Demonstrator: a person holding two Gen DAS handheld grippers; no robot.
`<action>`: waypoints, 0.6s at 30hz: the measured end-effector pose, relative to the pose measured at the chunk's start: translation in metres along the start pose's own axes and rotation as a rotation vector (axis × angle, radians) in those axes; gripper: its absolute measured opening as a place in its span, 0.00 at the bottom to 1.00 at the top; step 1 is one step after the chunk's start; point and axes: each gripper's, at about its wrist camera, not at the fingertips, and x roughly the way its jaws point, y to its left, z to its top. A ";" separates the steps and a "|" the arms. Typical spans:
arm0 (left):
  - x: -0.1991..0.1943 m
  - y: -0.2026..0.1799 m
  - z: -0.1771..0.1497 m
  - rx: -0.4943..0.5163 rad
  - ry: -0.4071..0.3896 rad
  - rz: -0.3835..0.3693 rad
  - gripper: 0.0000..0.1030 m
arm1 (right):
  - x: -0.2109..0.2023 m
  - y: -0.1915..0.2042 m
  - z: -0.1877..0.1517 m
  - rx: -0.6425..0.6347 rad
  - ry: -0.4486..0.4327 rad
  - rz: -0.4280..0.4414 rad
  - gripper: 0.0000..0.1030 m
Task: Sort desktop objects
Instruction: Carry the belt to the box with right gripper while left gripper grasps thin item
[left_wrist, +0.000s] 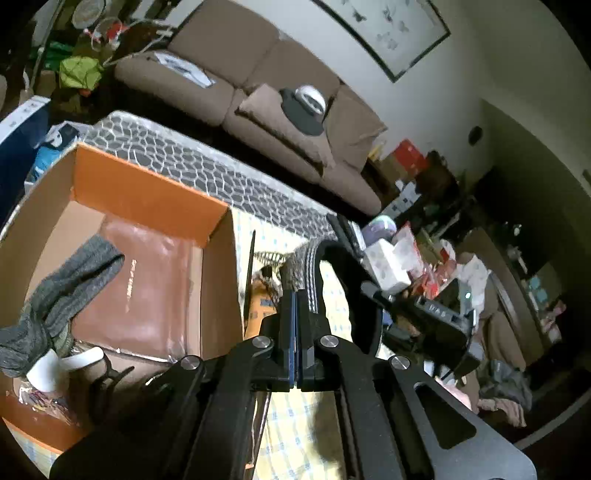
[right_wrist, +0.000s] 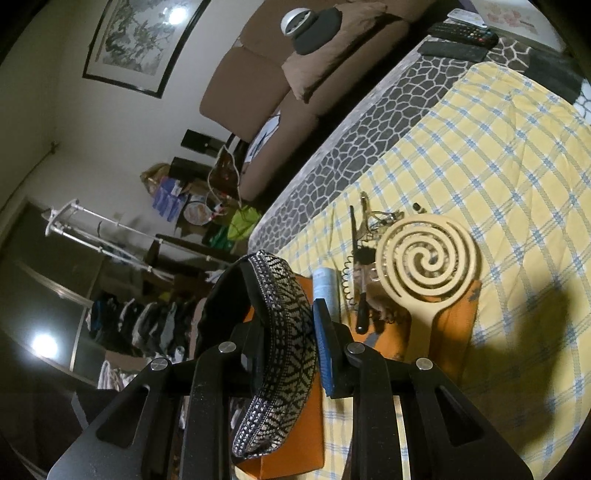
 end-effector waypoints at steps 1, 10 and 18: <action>0.002 0.000 -0.002 -0.001 0.005 -0.002 0.00 | 0.002 0.003 -0.001 -0.006 0.004 0.002 0.22; 0.014 0.005 -0.009 -0.024 0.037 0.028 0.17 | 0.034 0.037 -0.020 -0.104 0.081 0.008 0.23; 0.012 0.002 -0.010 0.018 0.034 0.050 0.00 | 0.055 0.061 -0.038 -0.162 0.131 0.049 0.23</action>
